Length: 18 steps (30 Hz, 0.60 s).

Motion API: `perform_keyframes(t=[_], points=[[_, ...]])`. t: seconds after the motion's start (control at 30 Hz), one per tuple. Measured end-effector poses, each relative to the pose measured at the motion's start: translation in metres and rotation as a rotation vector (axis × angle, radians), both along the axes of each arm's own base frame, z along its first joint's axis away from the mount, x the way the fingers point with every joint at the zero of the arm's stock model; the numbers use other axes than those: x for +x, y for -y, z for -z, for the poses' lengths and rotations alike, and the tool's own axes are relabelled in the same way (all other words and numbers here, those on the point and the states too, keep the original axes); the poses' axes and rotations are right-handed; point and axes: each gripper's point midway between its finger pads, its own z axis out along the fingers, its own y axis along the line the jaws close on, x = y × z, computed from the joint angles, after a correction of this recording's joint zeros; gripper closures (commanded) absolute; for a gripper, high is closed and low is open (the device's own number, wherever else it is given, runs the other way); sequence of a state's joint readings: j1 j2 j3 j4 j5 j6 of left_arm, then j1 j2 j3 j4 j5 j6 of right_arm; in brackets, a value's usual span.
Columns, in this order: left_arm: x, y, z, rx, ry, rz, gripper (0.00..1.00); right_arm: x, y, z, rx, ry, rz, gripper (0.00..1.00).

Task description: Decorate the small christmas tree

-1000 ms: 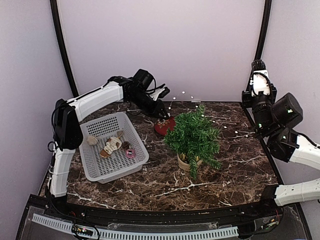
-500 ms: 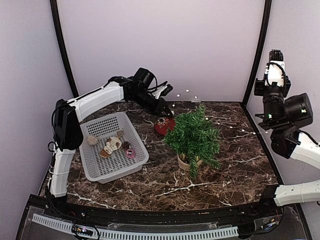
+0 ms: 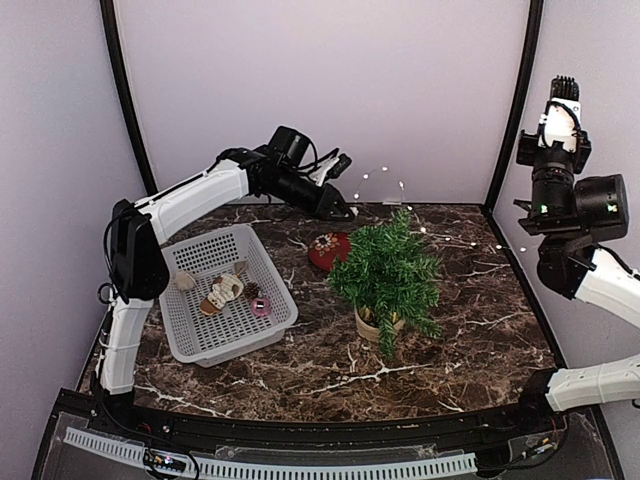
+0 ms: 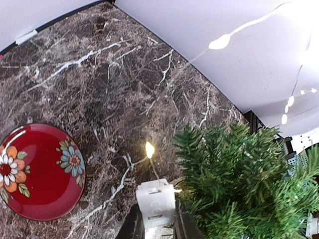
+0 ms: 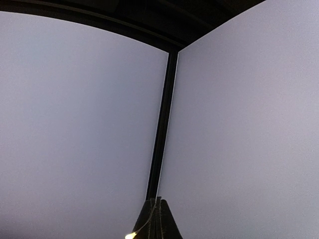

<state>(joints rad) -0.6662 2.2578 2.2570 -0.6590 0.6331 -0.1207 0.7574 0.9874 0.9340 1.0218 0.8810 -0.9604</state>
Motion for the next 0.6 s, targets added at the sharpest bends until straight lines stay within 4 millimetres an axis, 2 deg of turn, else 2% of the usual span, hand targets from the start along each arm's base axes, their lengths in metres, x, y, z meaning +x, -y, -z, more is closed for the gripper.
perform_keyframes(t=[0.13,0.2,0.4,0.6], points=[[0.005,0.004,-0.011,-0.024,0.023,-0.005,0.95,0.000,0.004,-0.002,-0.005,0.014,0.026,1.00],[0.008,0.006,-0.008,-0.027,0.021,-0.009,0.95,0.004,0.004,0.007,-0.024,0.006,0.052,1.00],[0.015,0.011,0.031,0.016,-0.034,-0.017,0.95,0.030,-0.009,0.046,-0.119,-0.095,0.101,1.00],[0.014,0.002,0.061,0.102,-0.083,-0.039,0.97,0.033,-0.009,0.072,-0.144,-0.158,0.108,1.00]])
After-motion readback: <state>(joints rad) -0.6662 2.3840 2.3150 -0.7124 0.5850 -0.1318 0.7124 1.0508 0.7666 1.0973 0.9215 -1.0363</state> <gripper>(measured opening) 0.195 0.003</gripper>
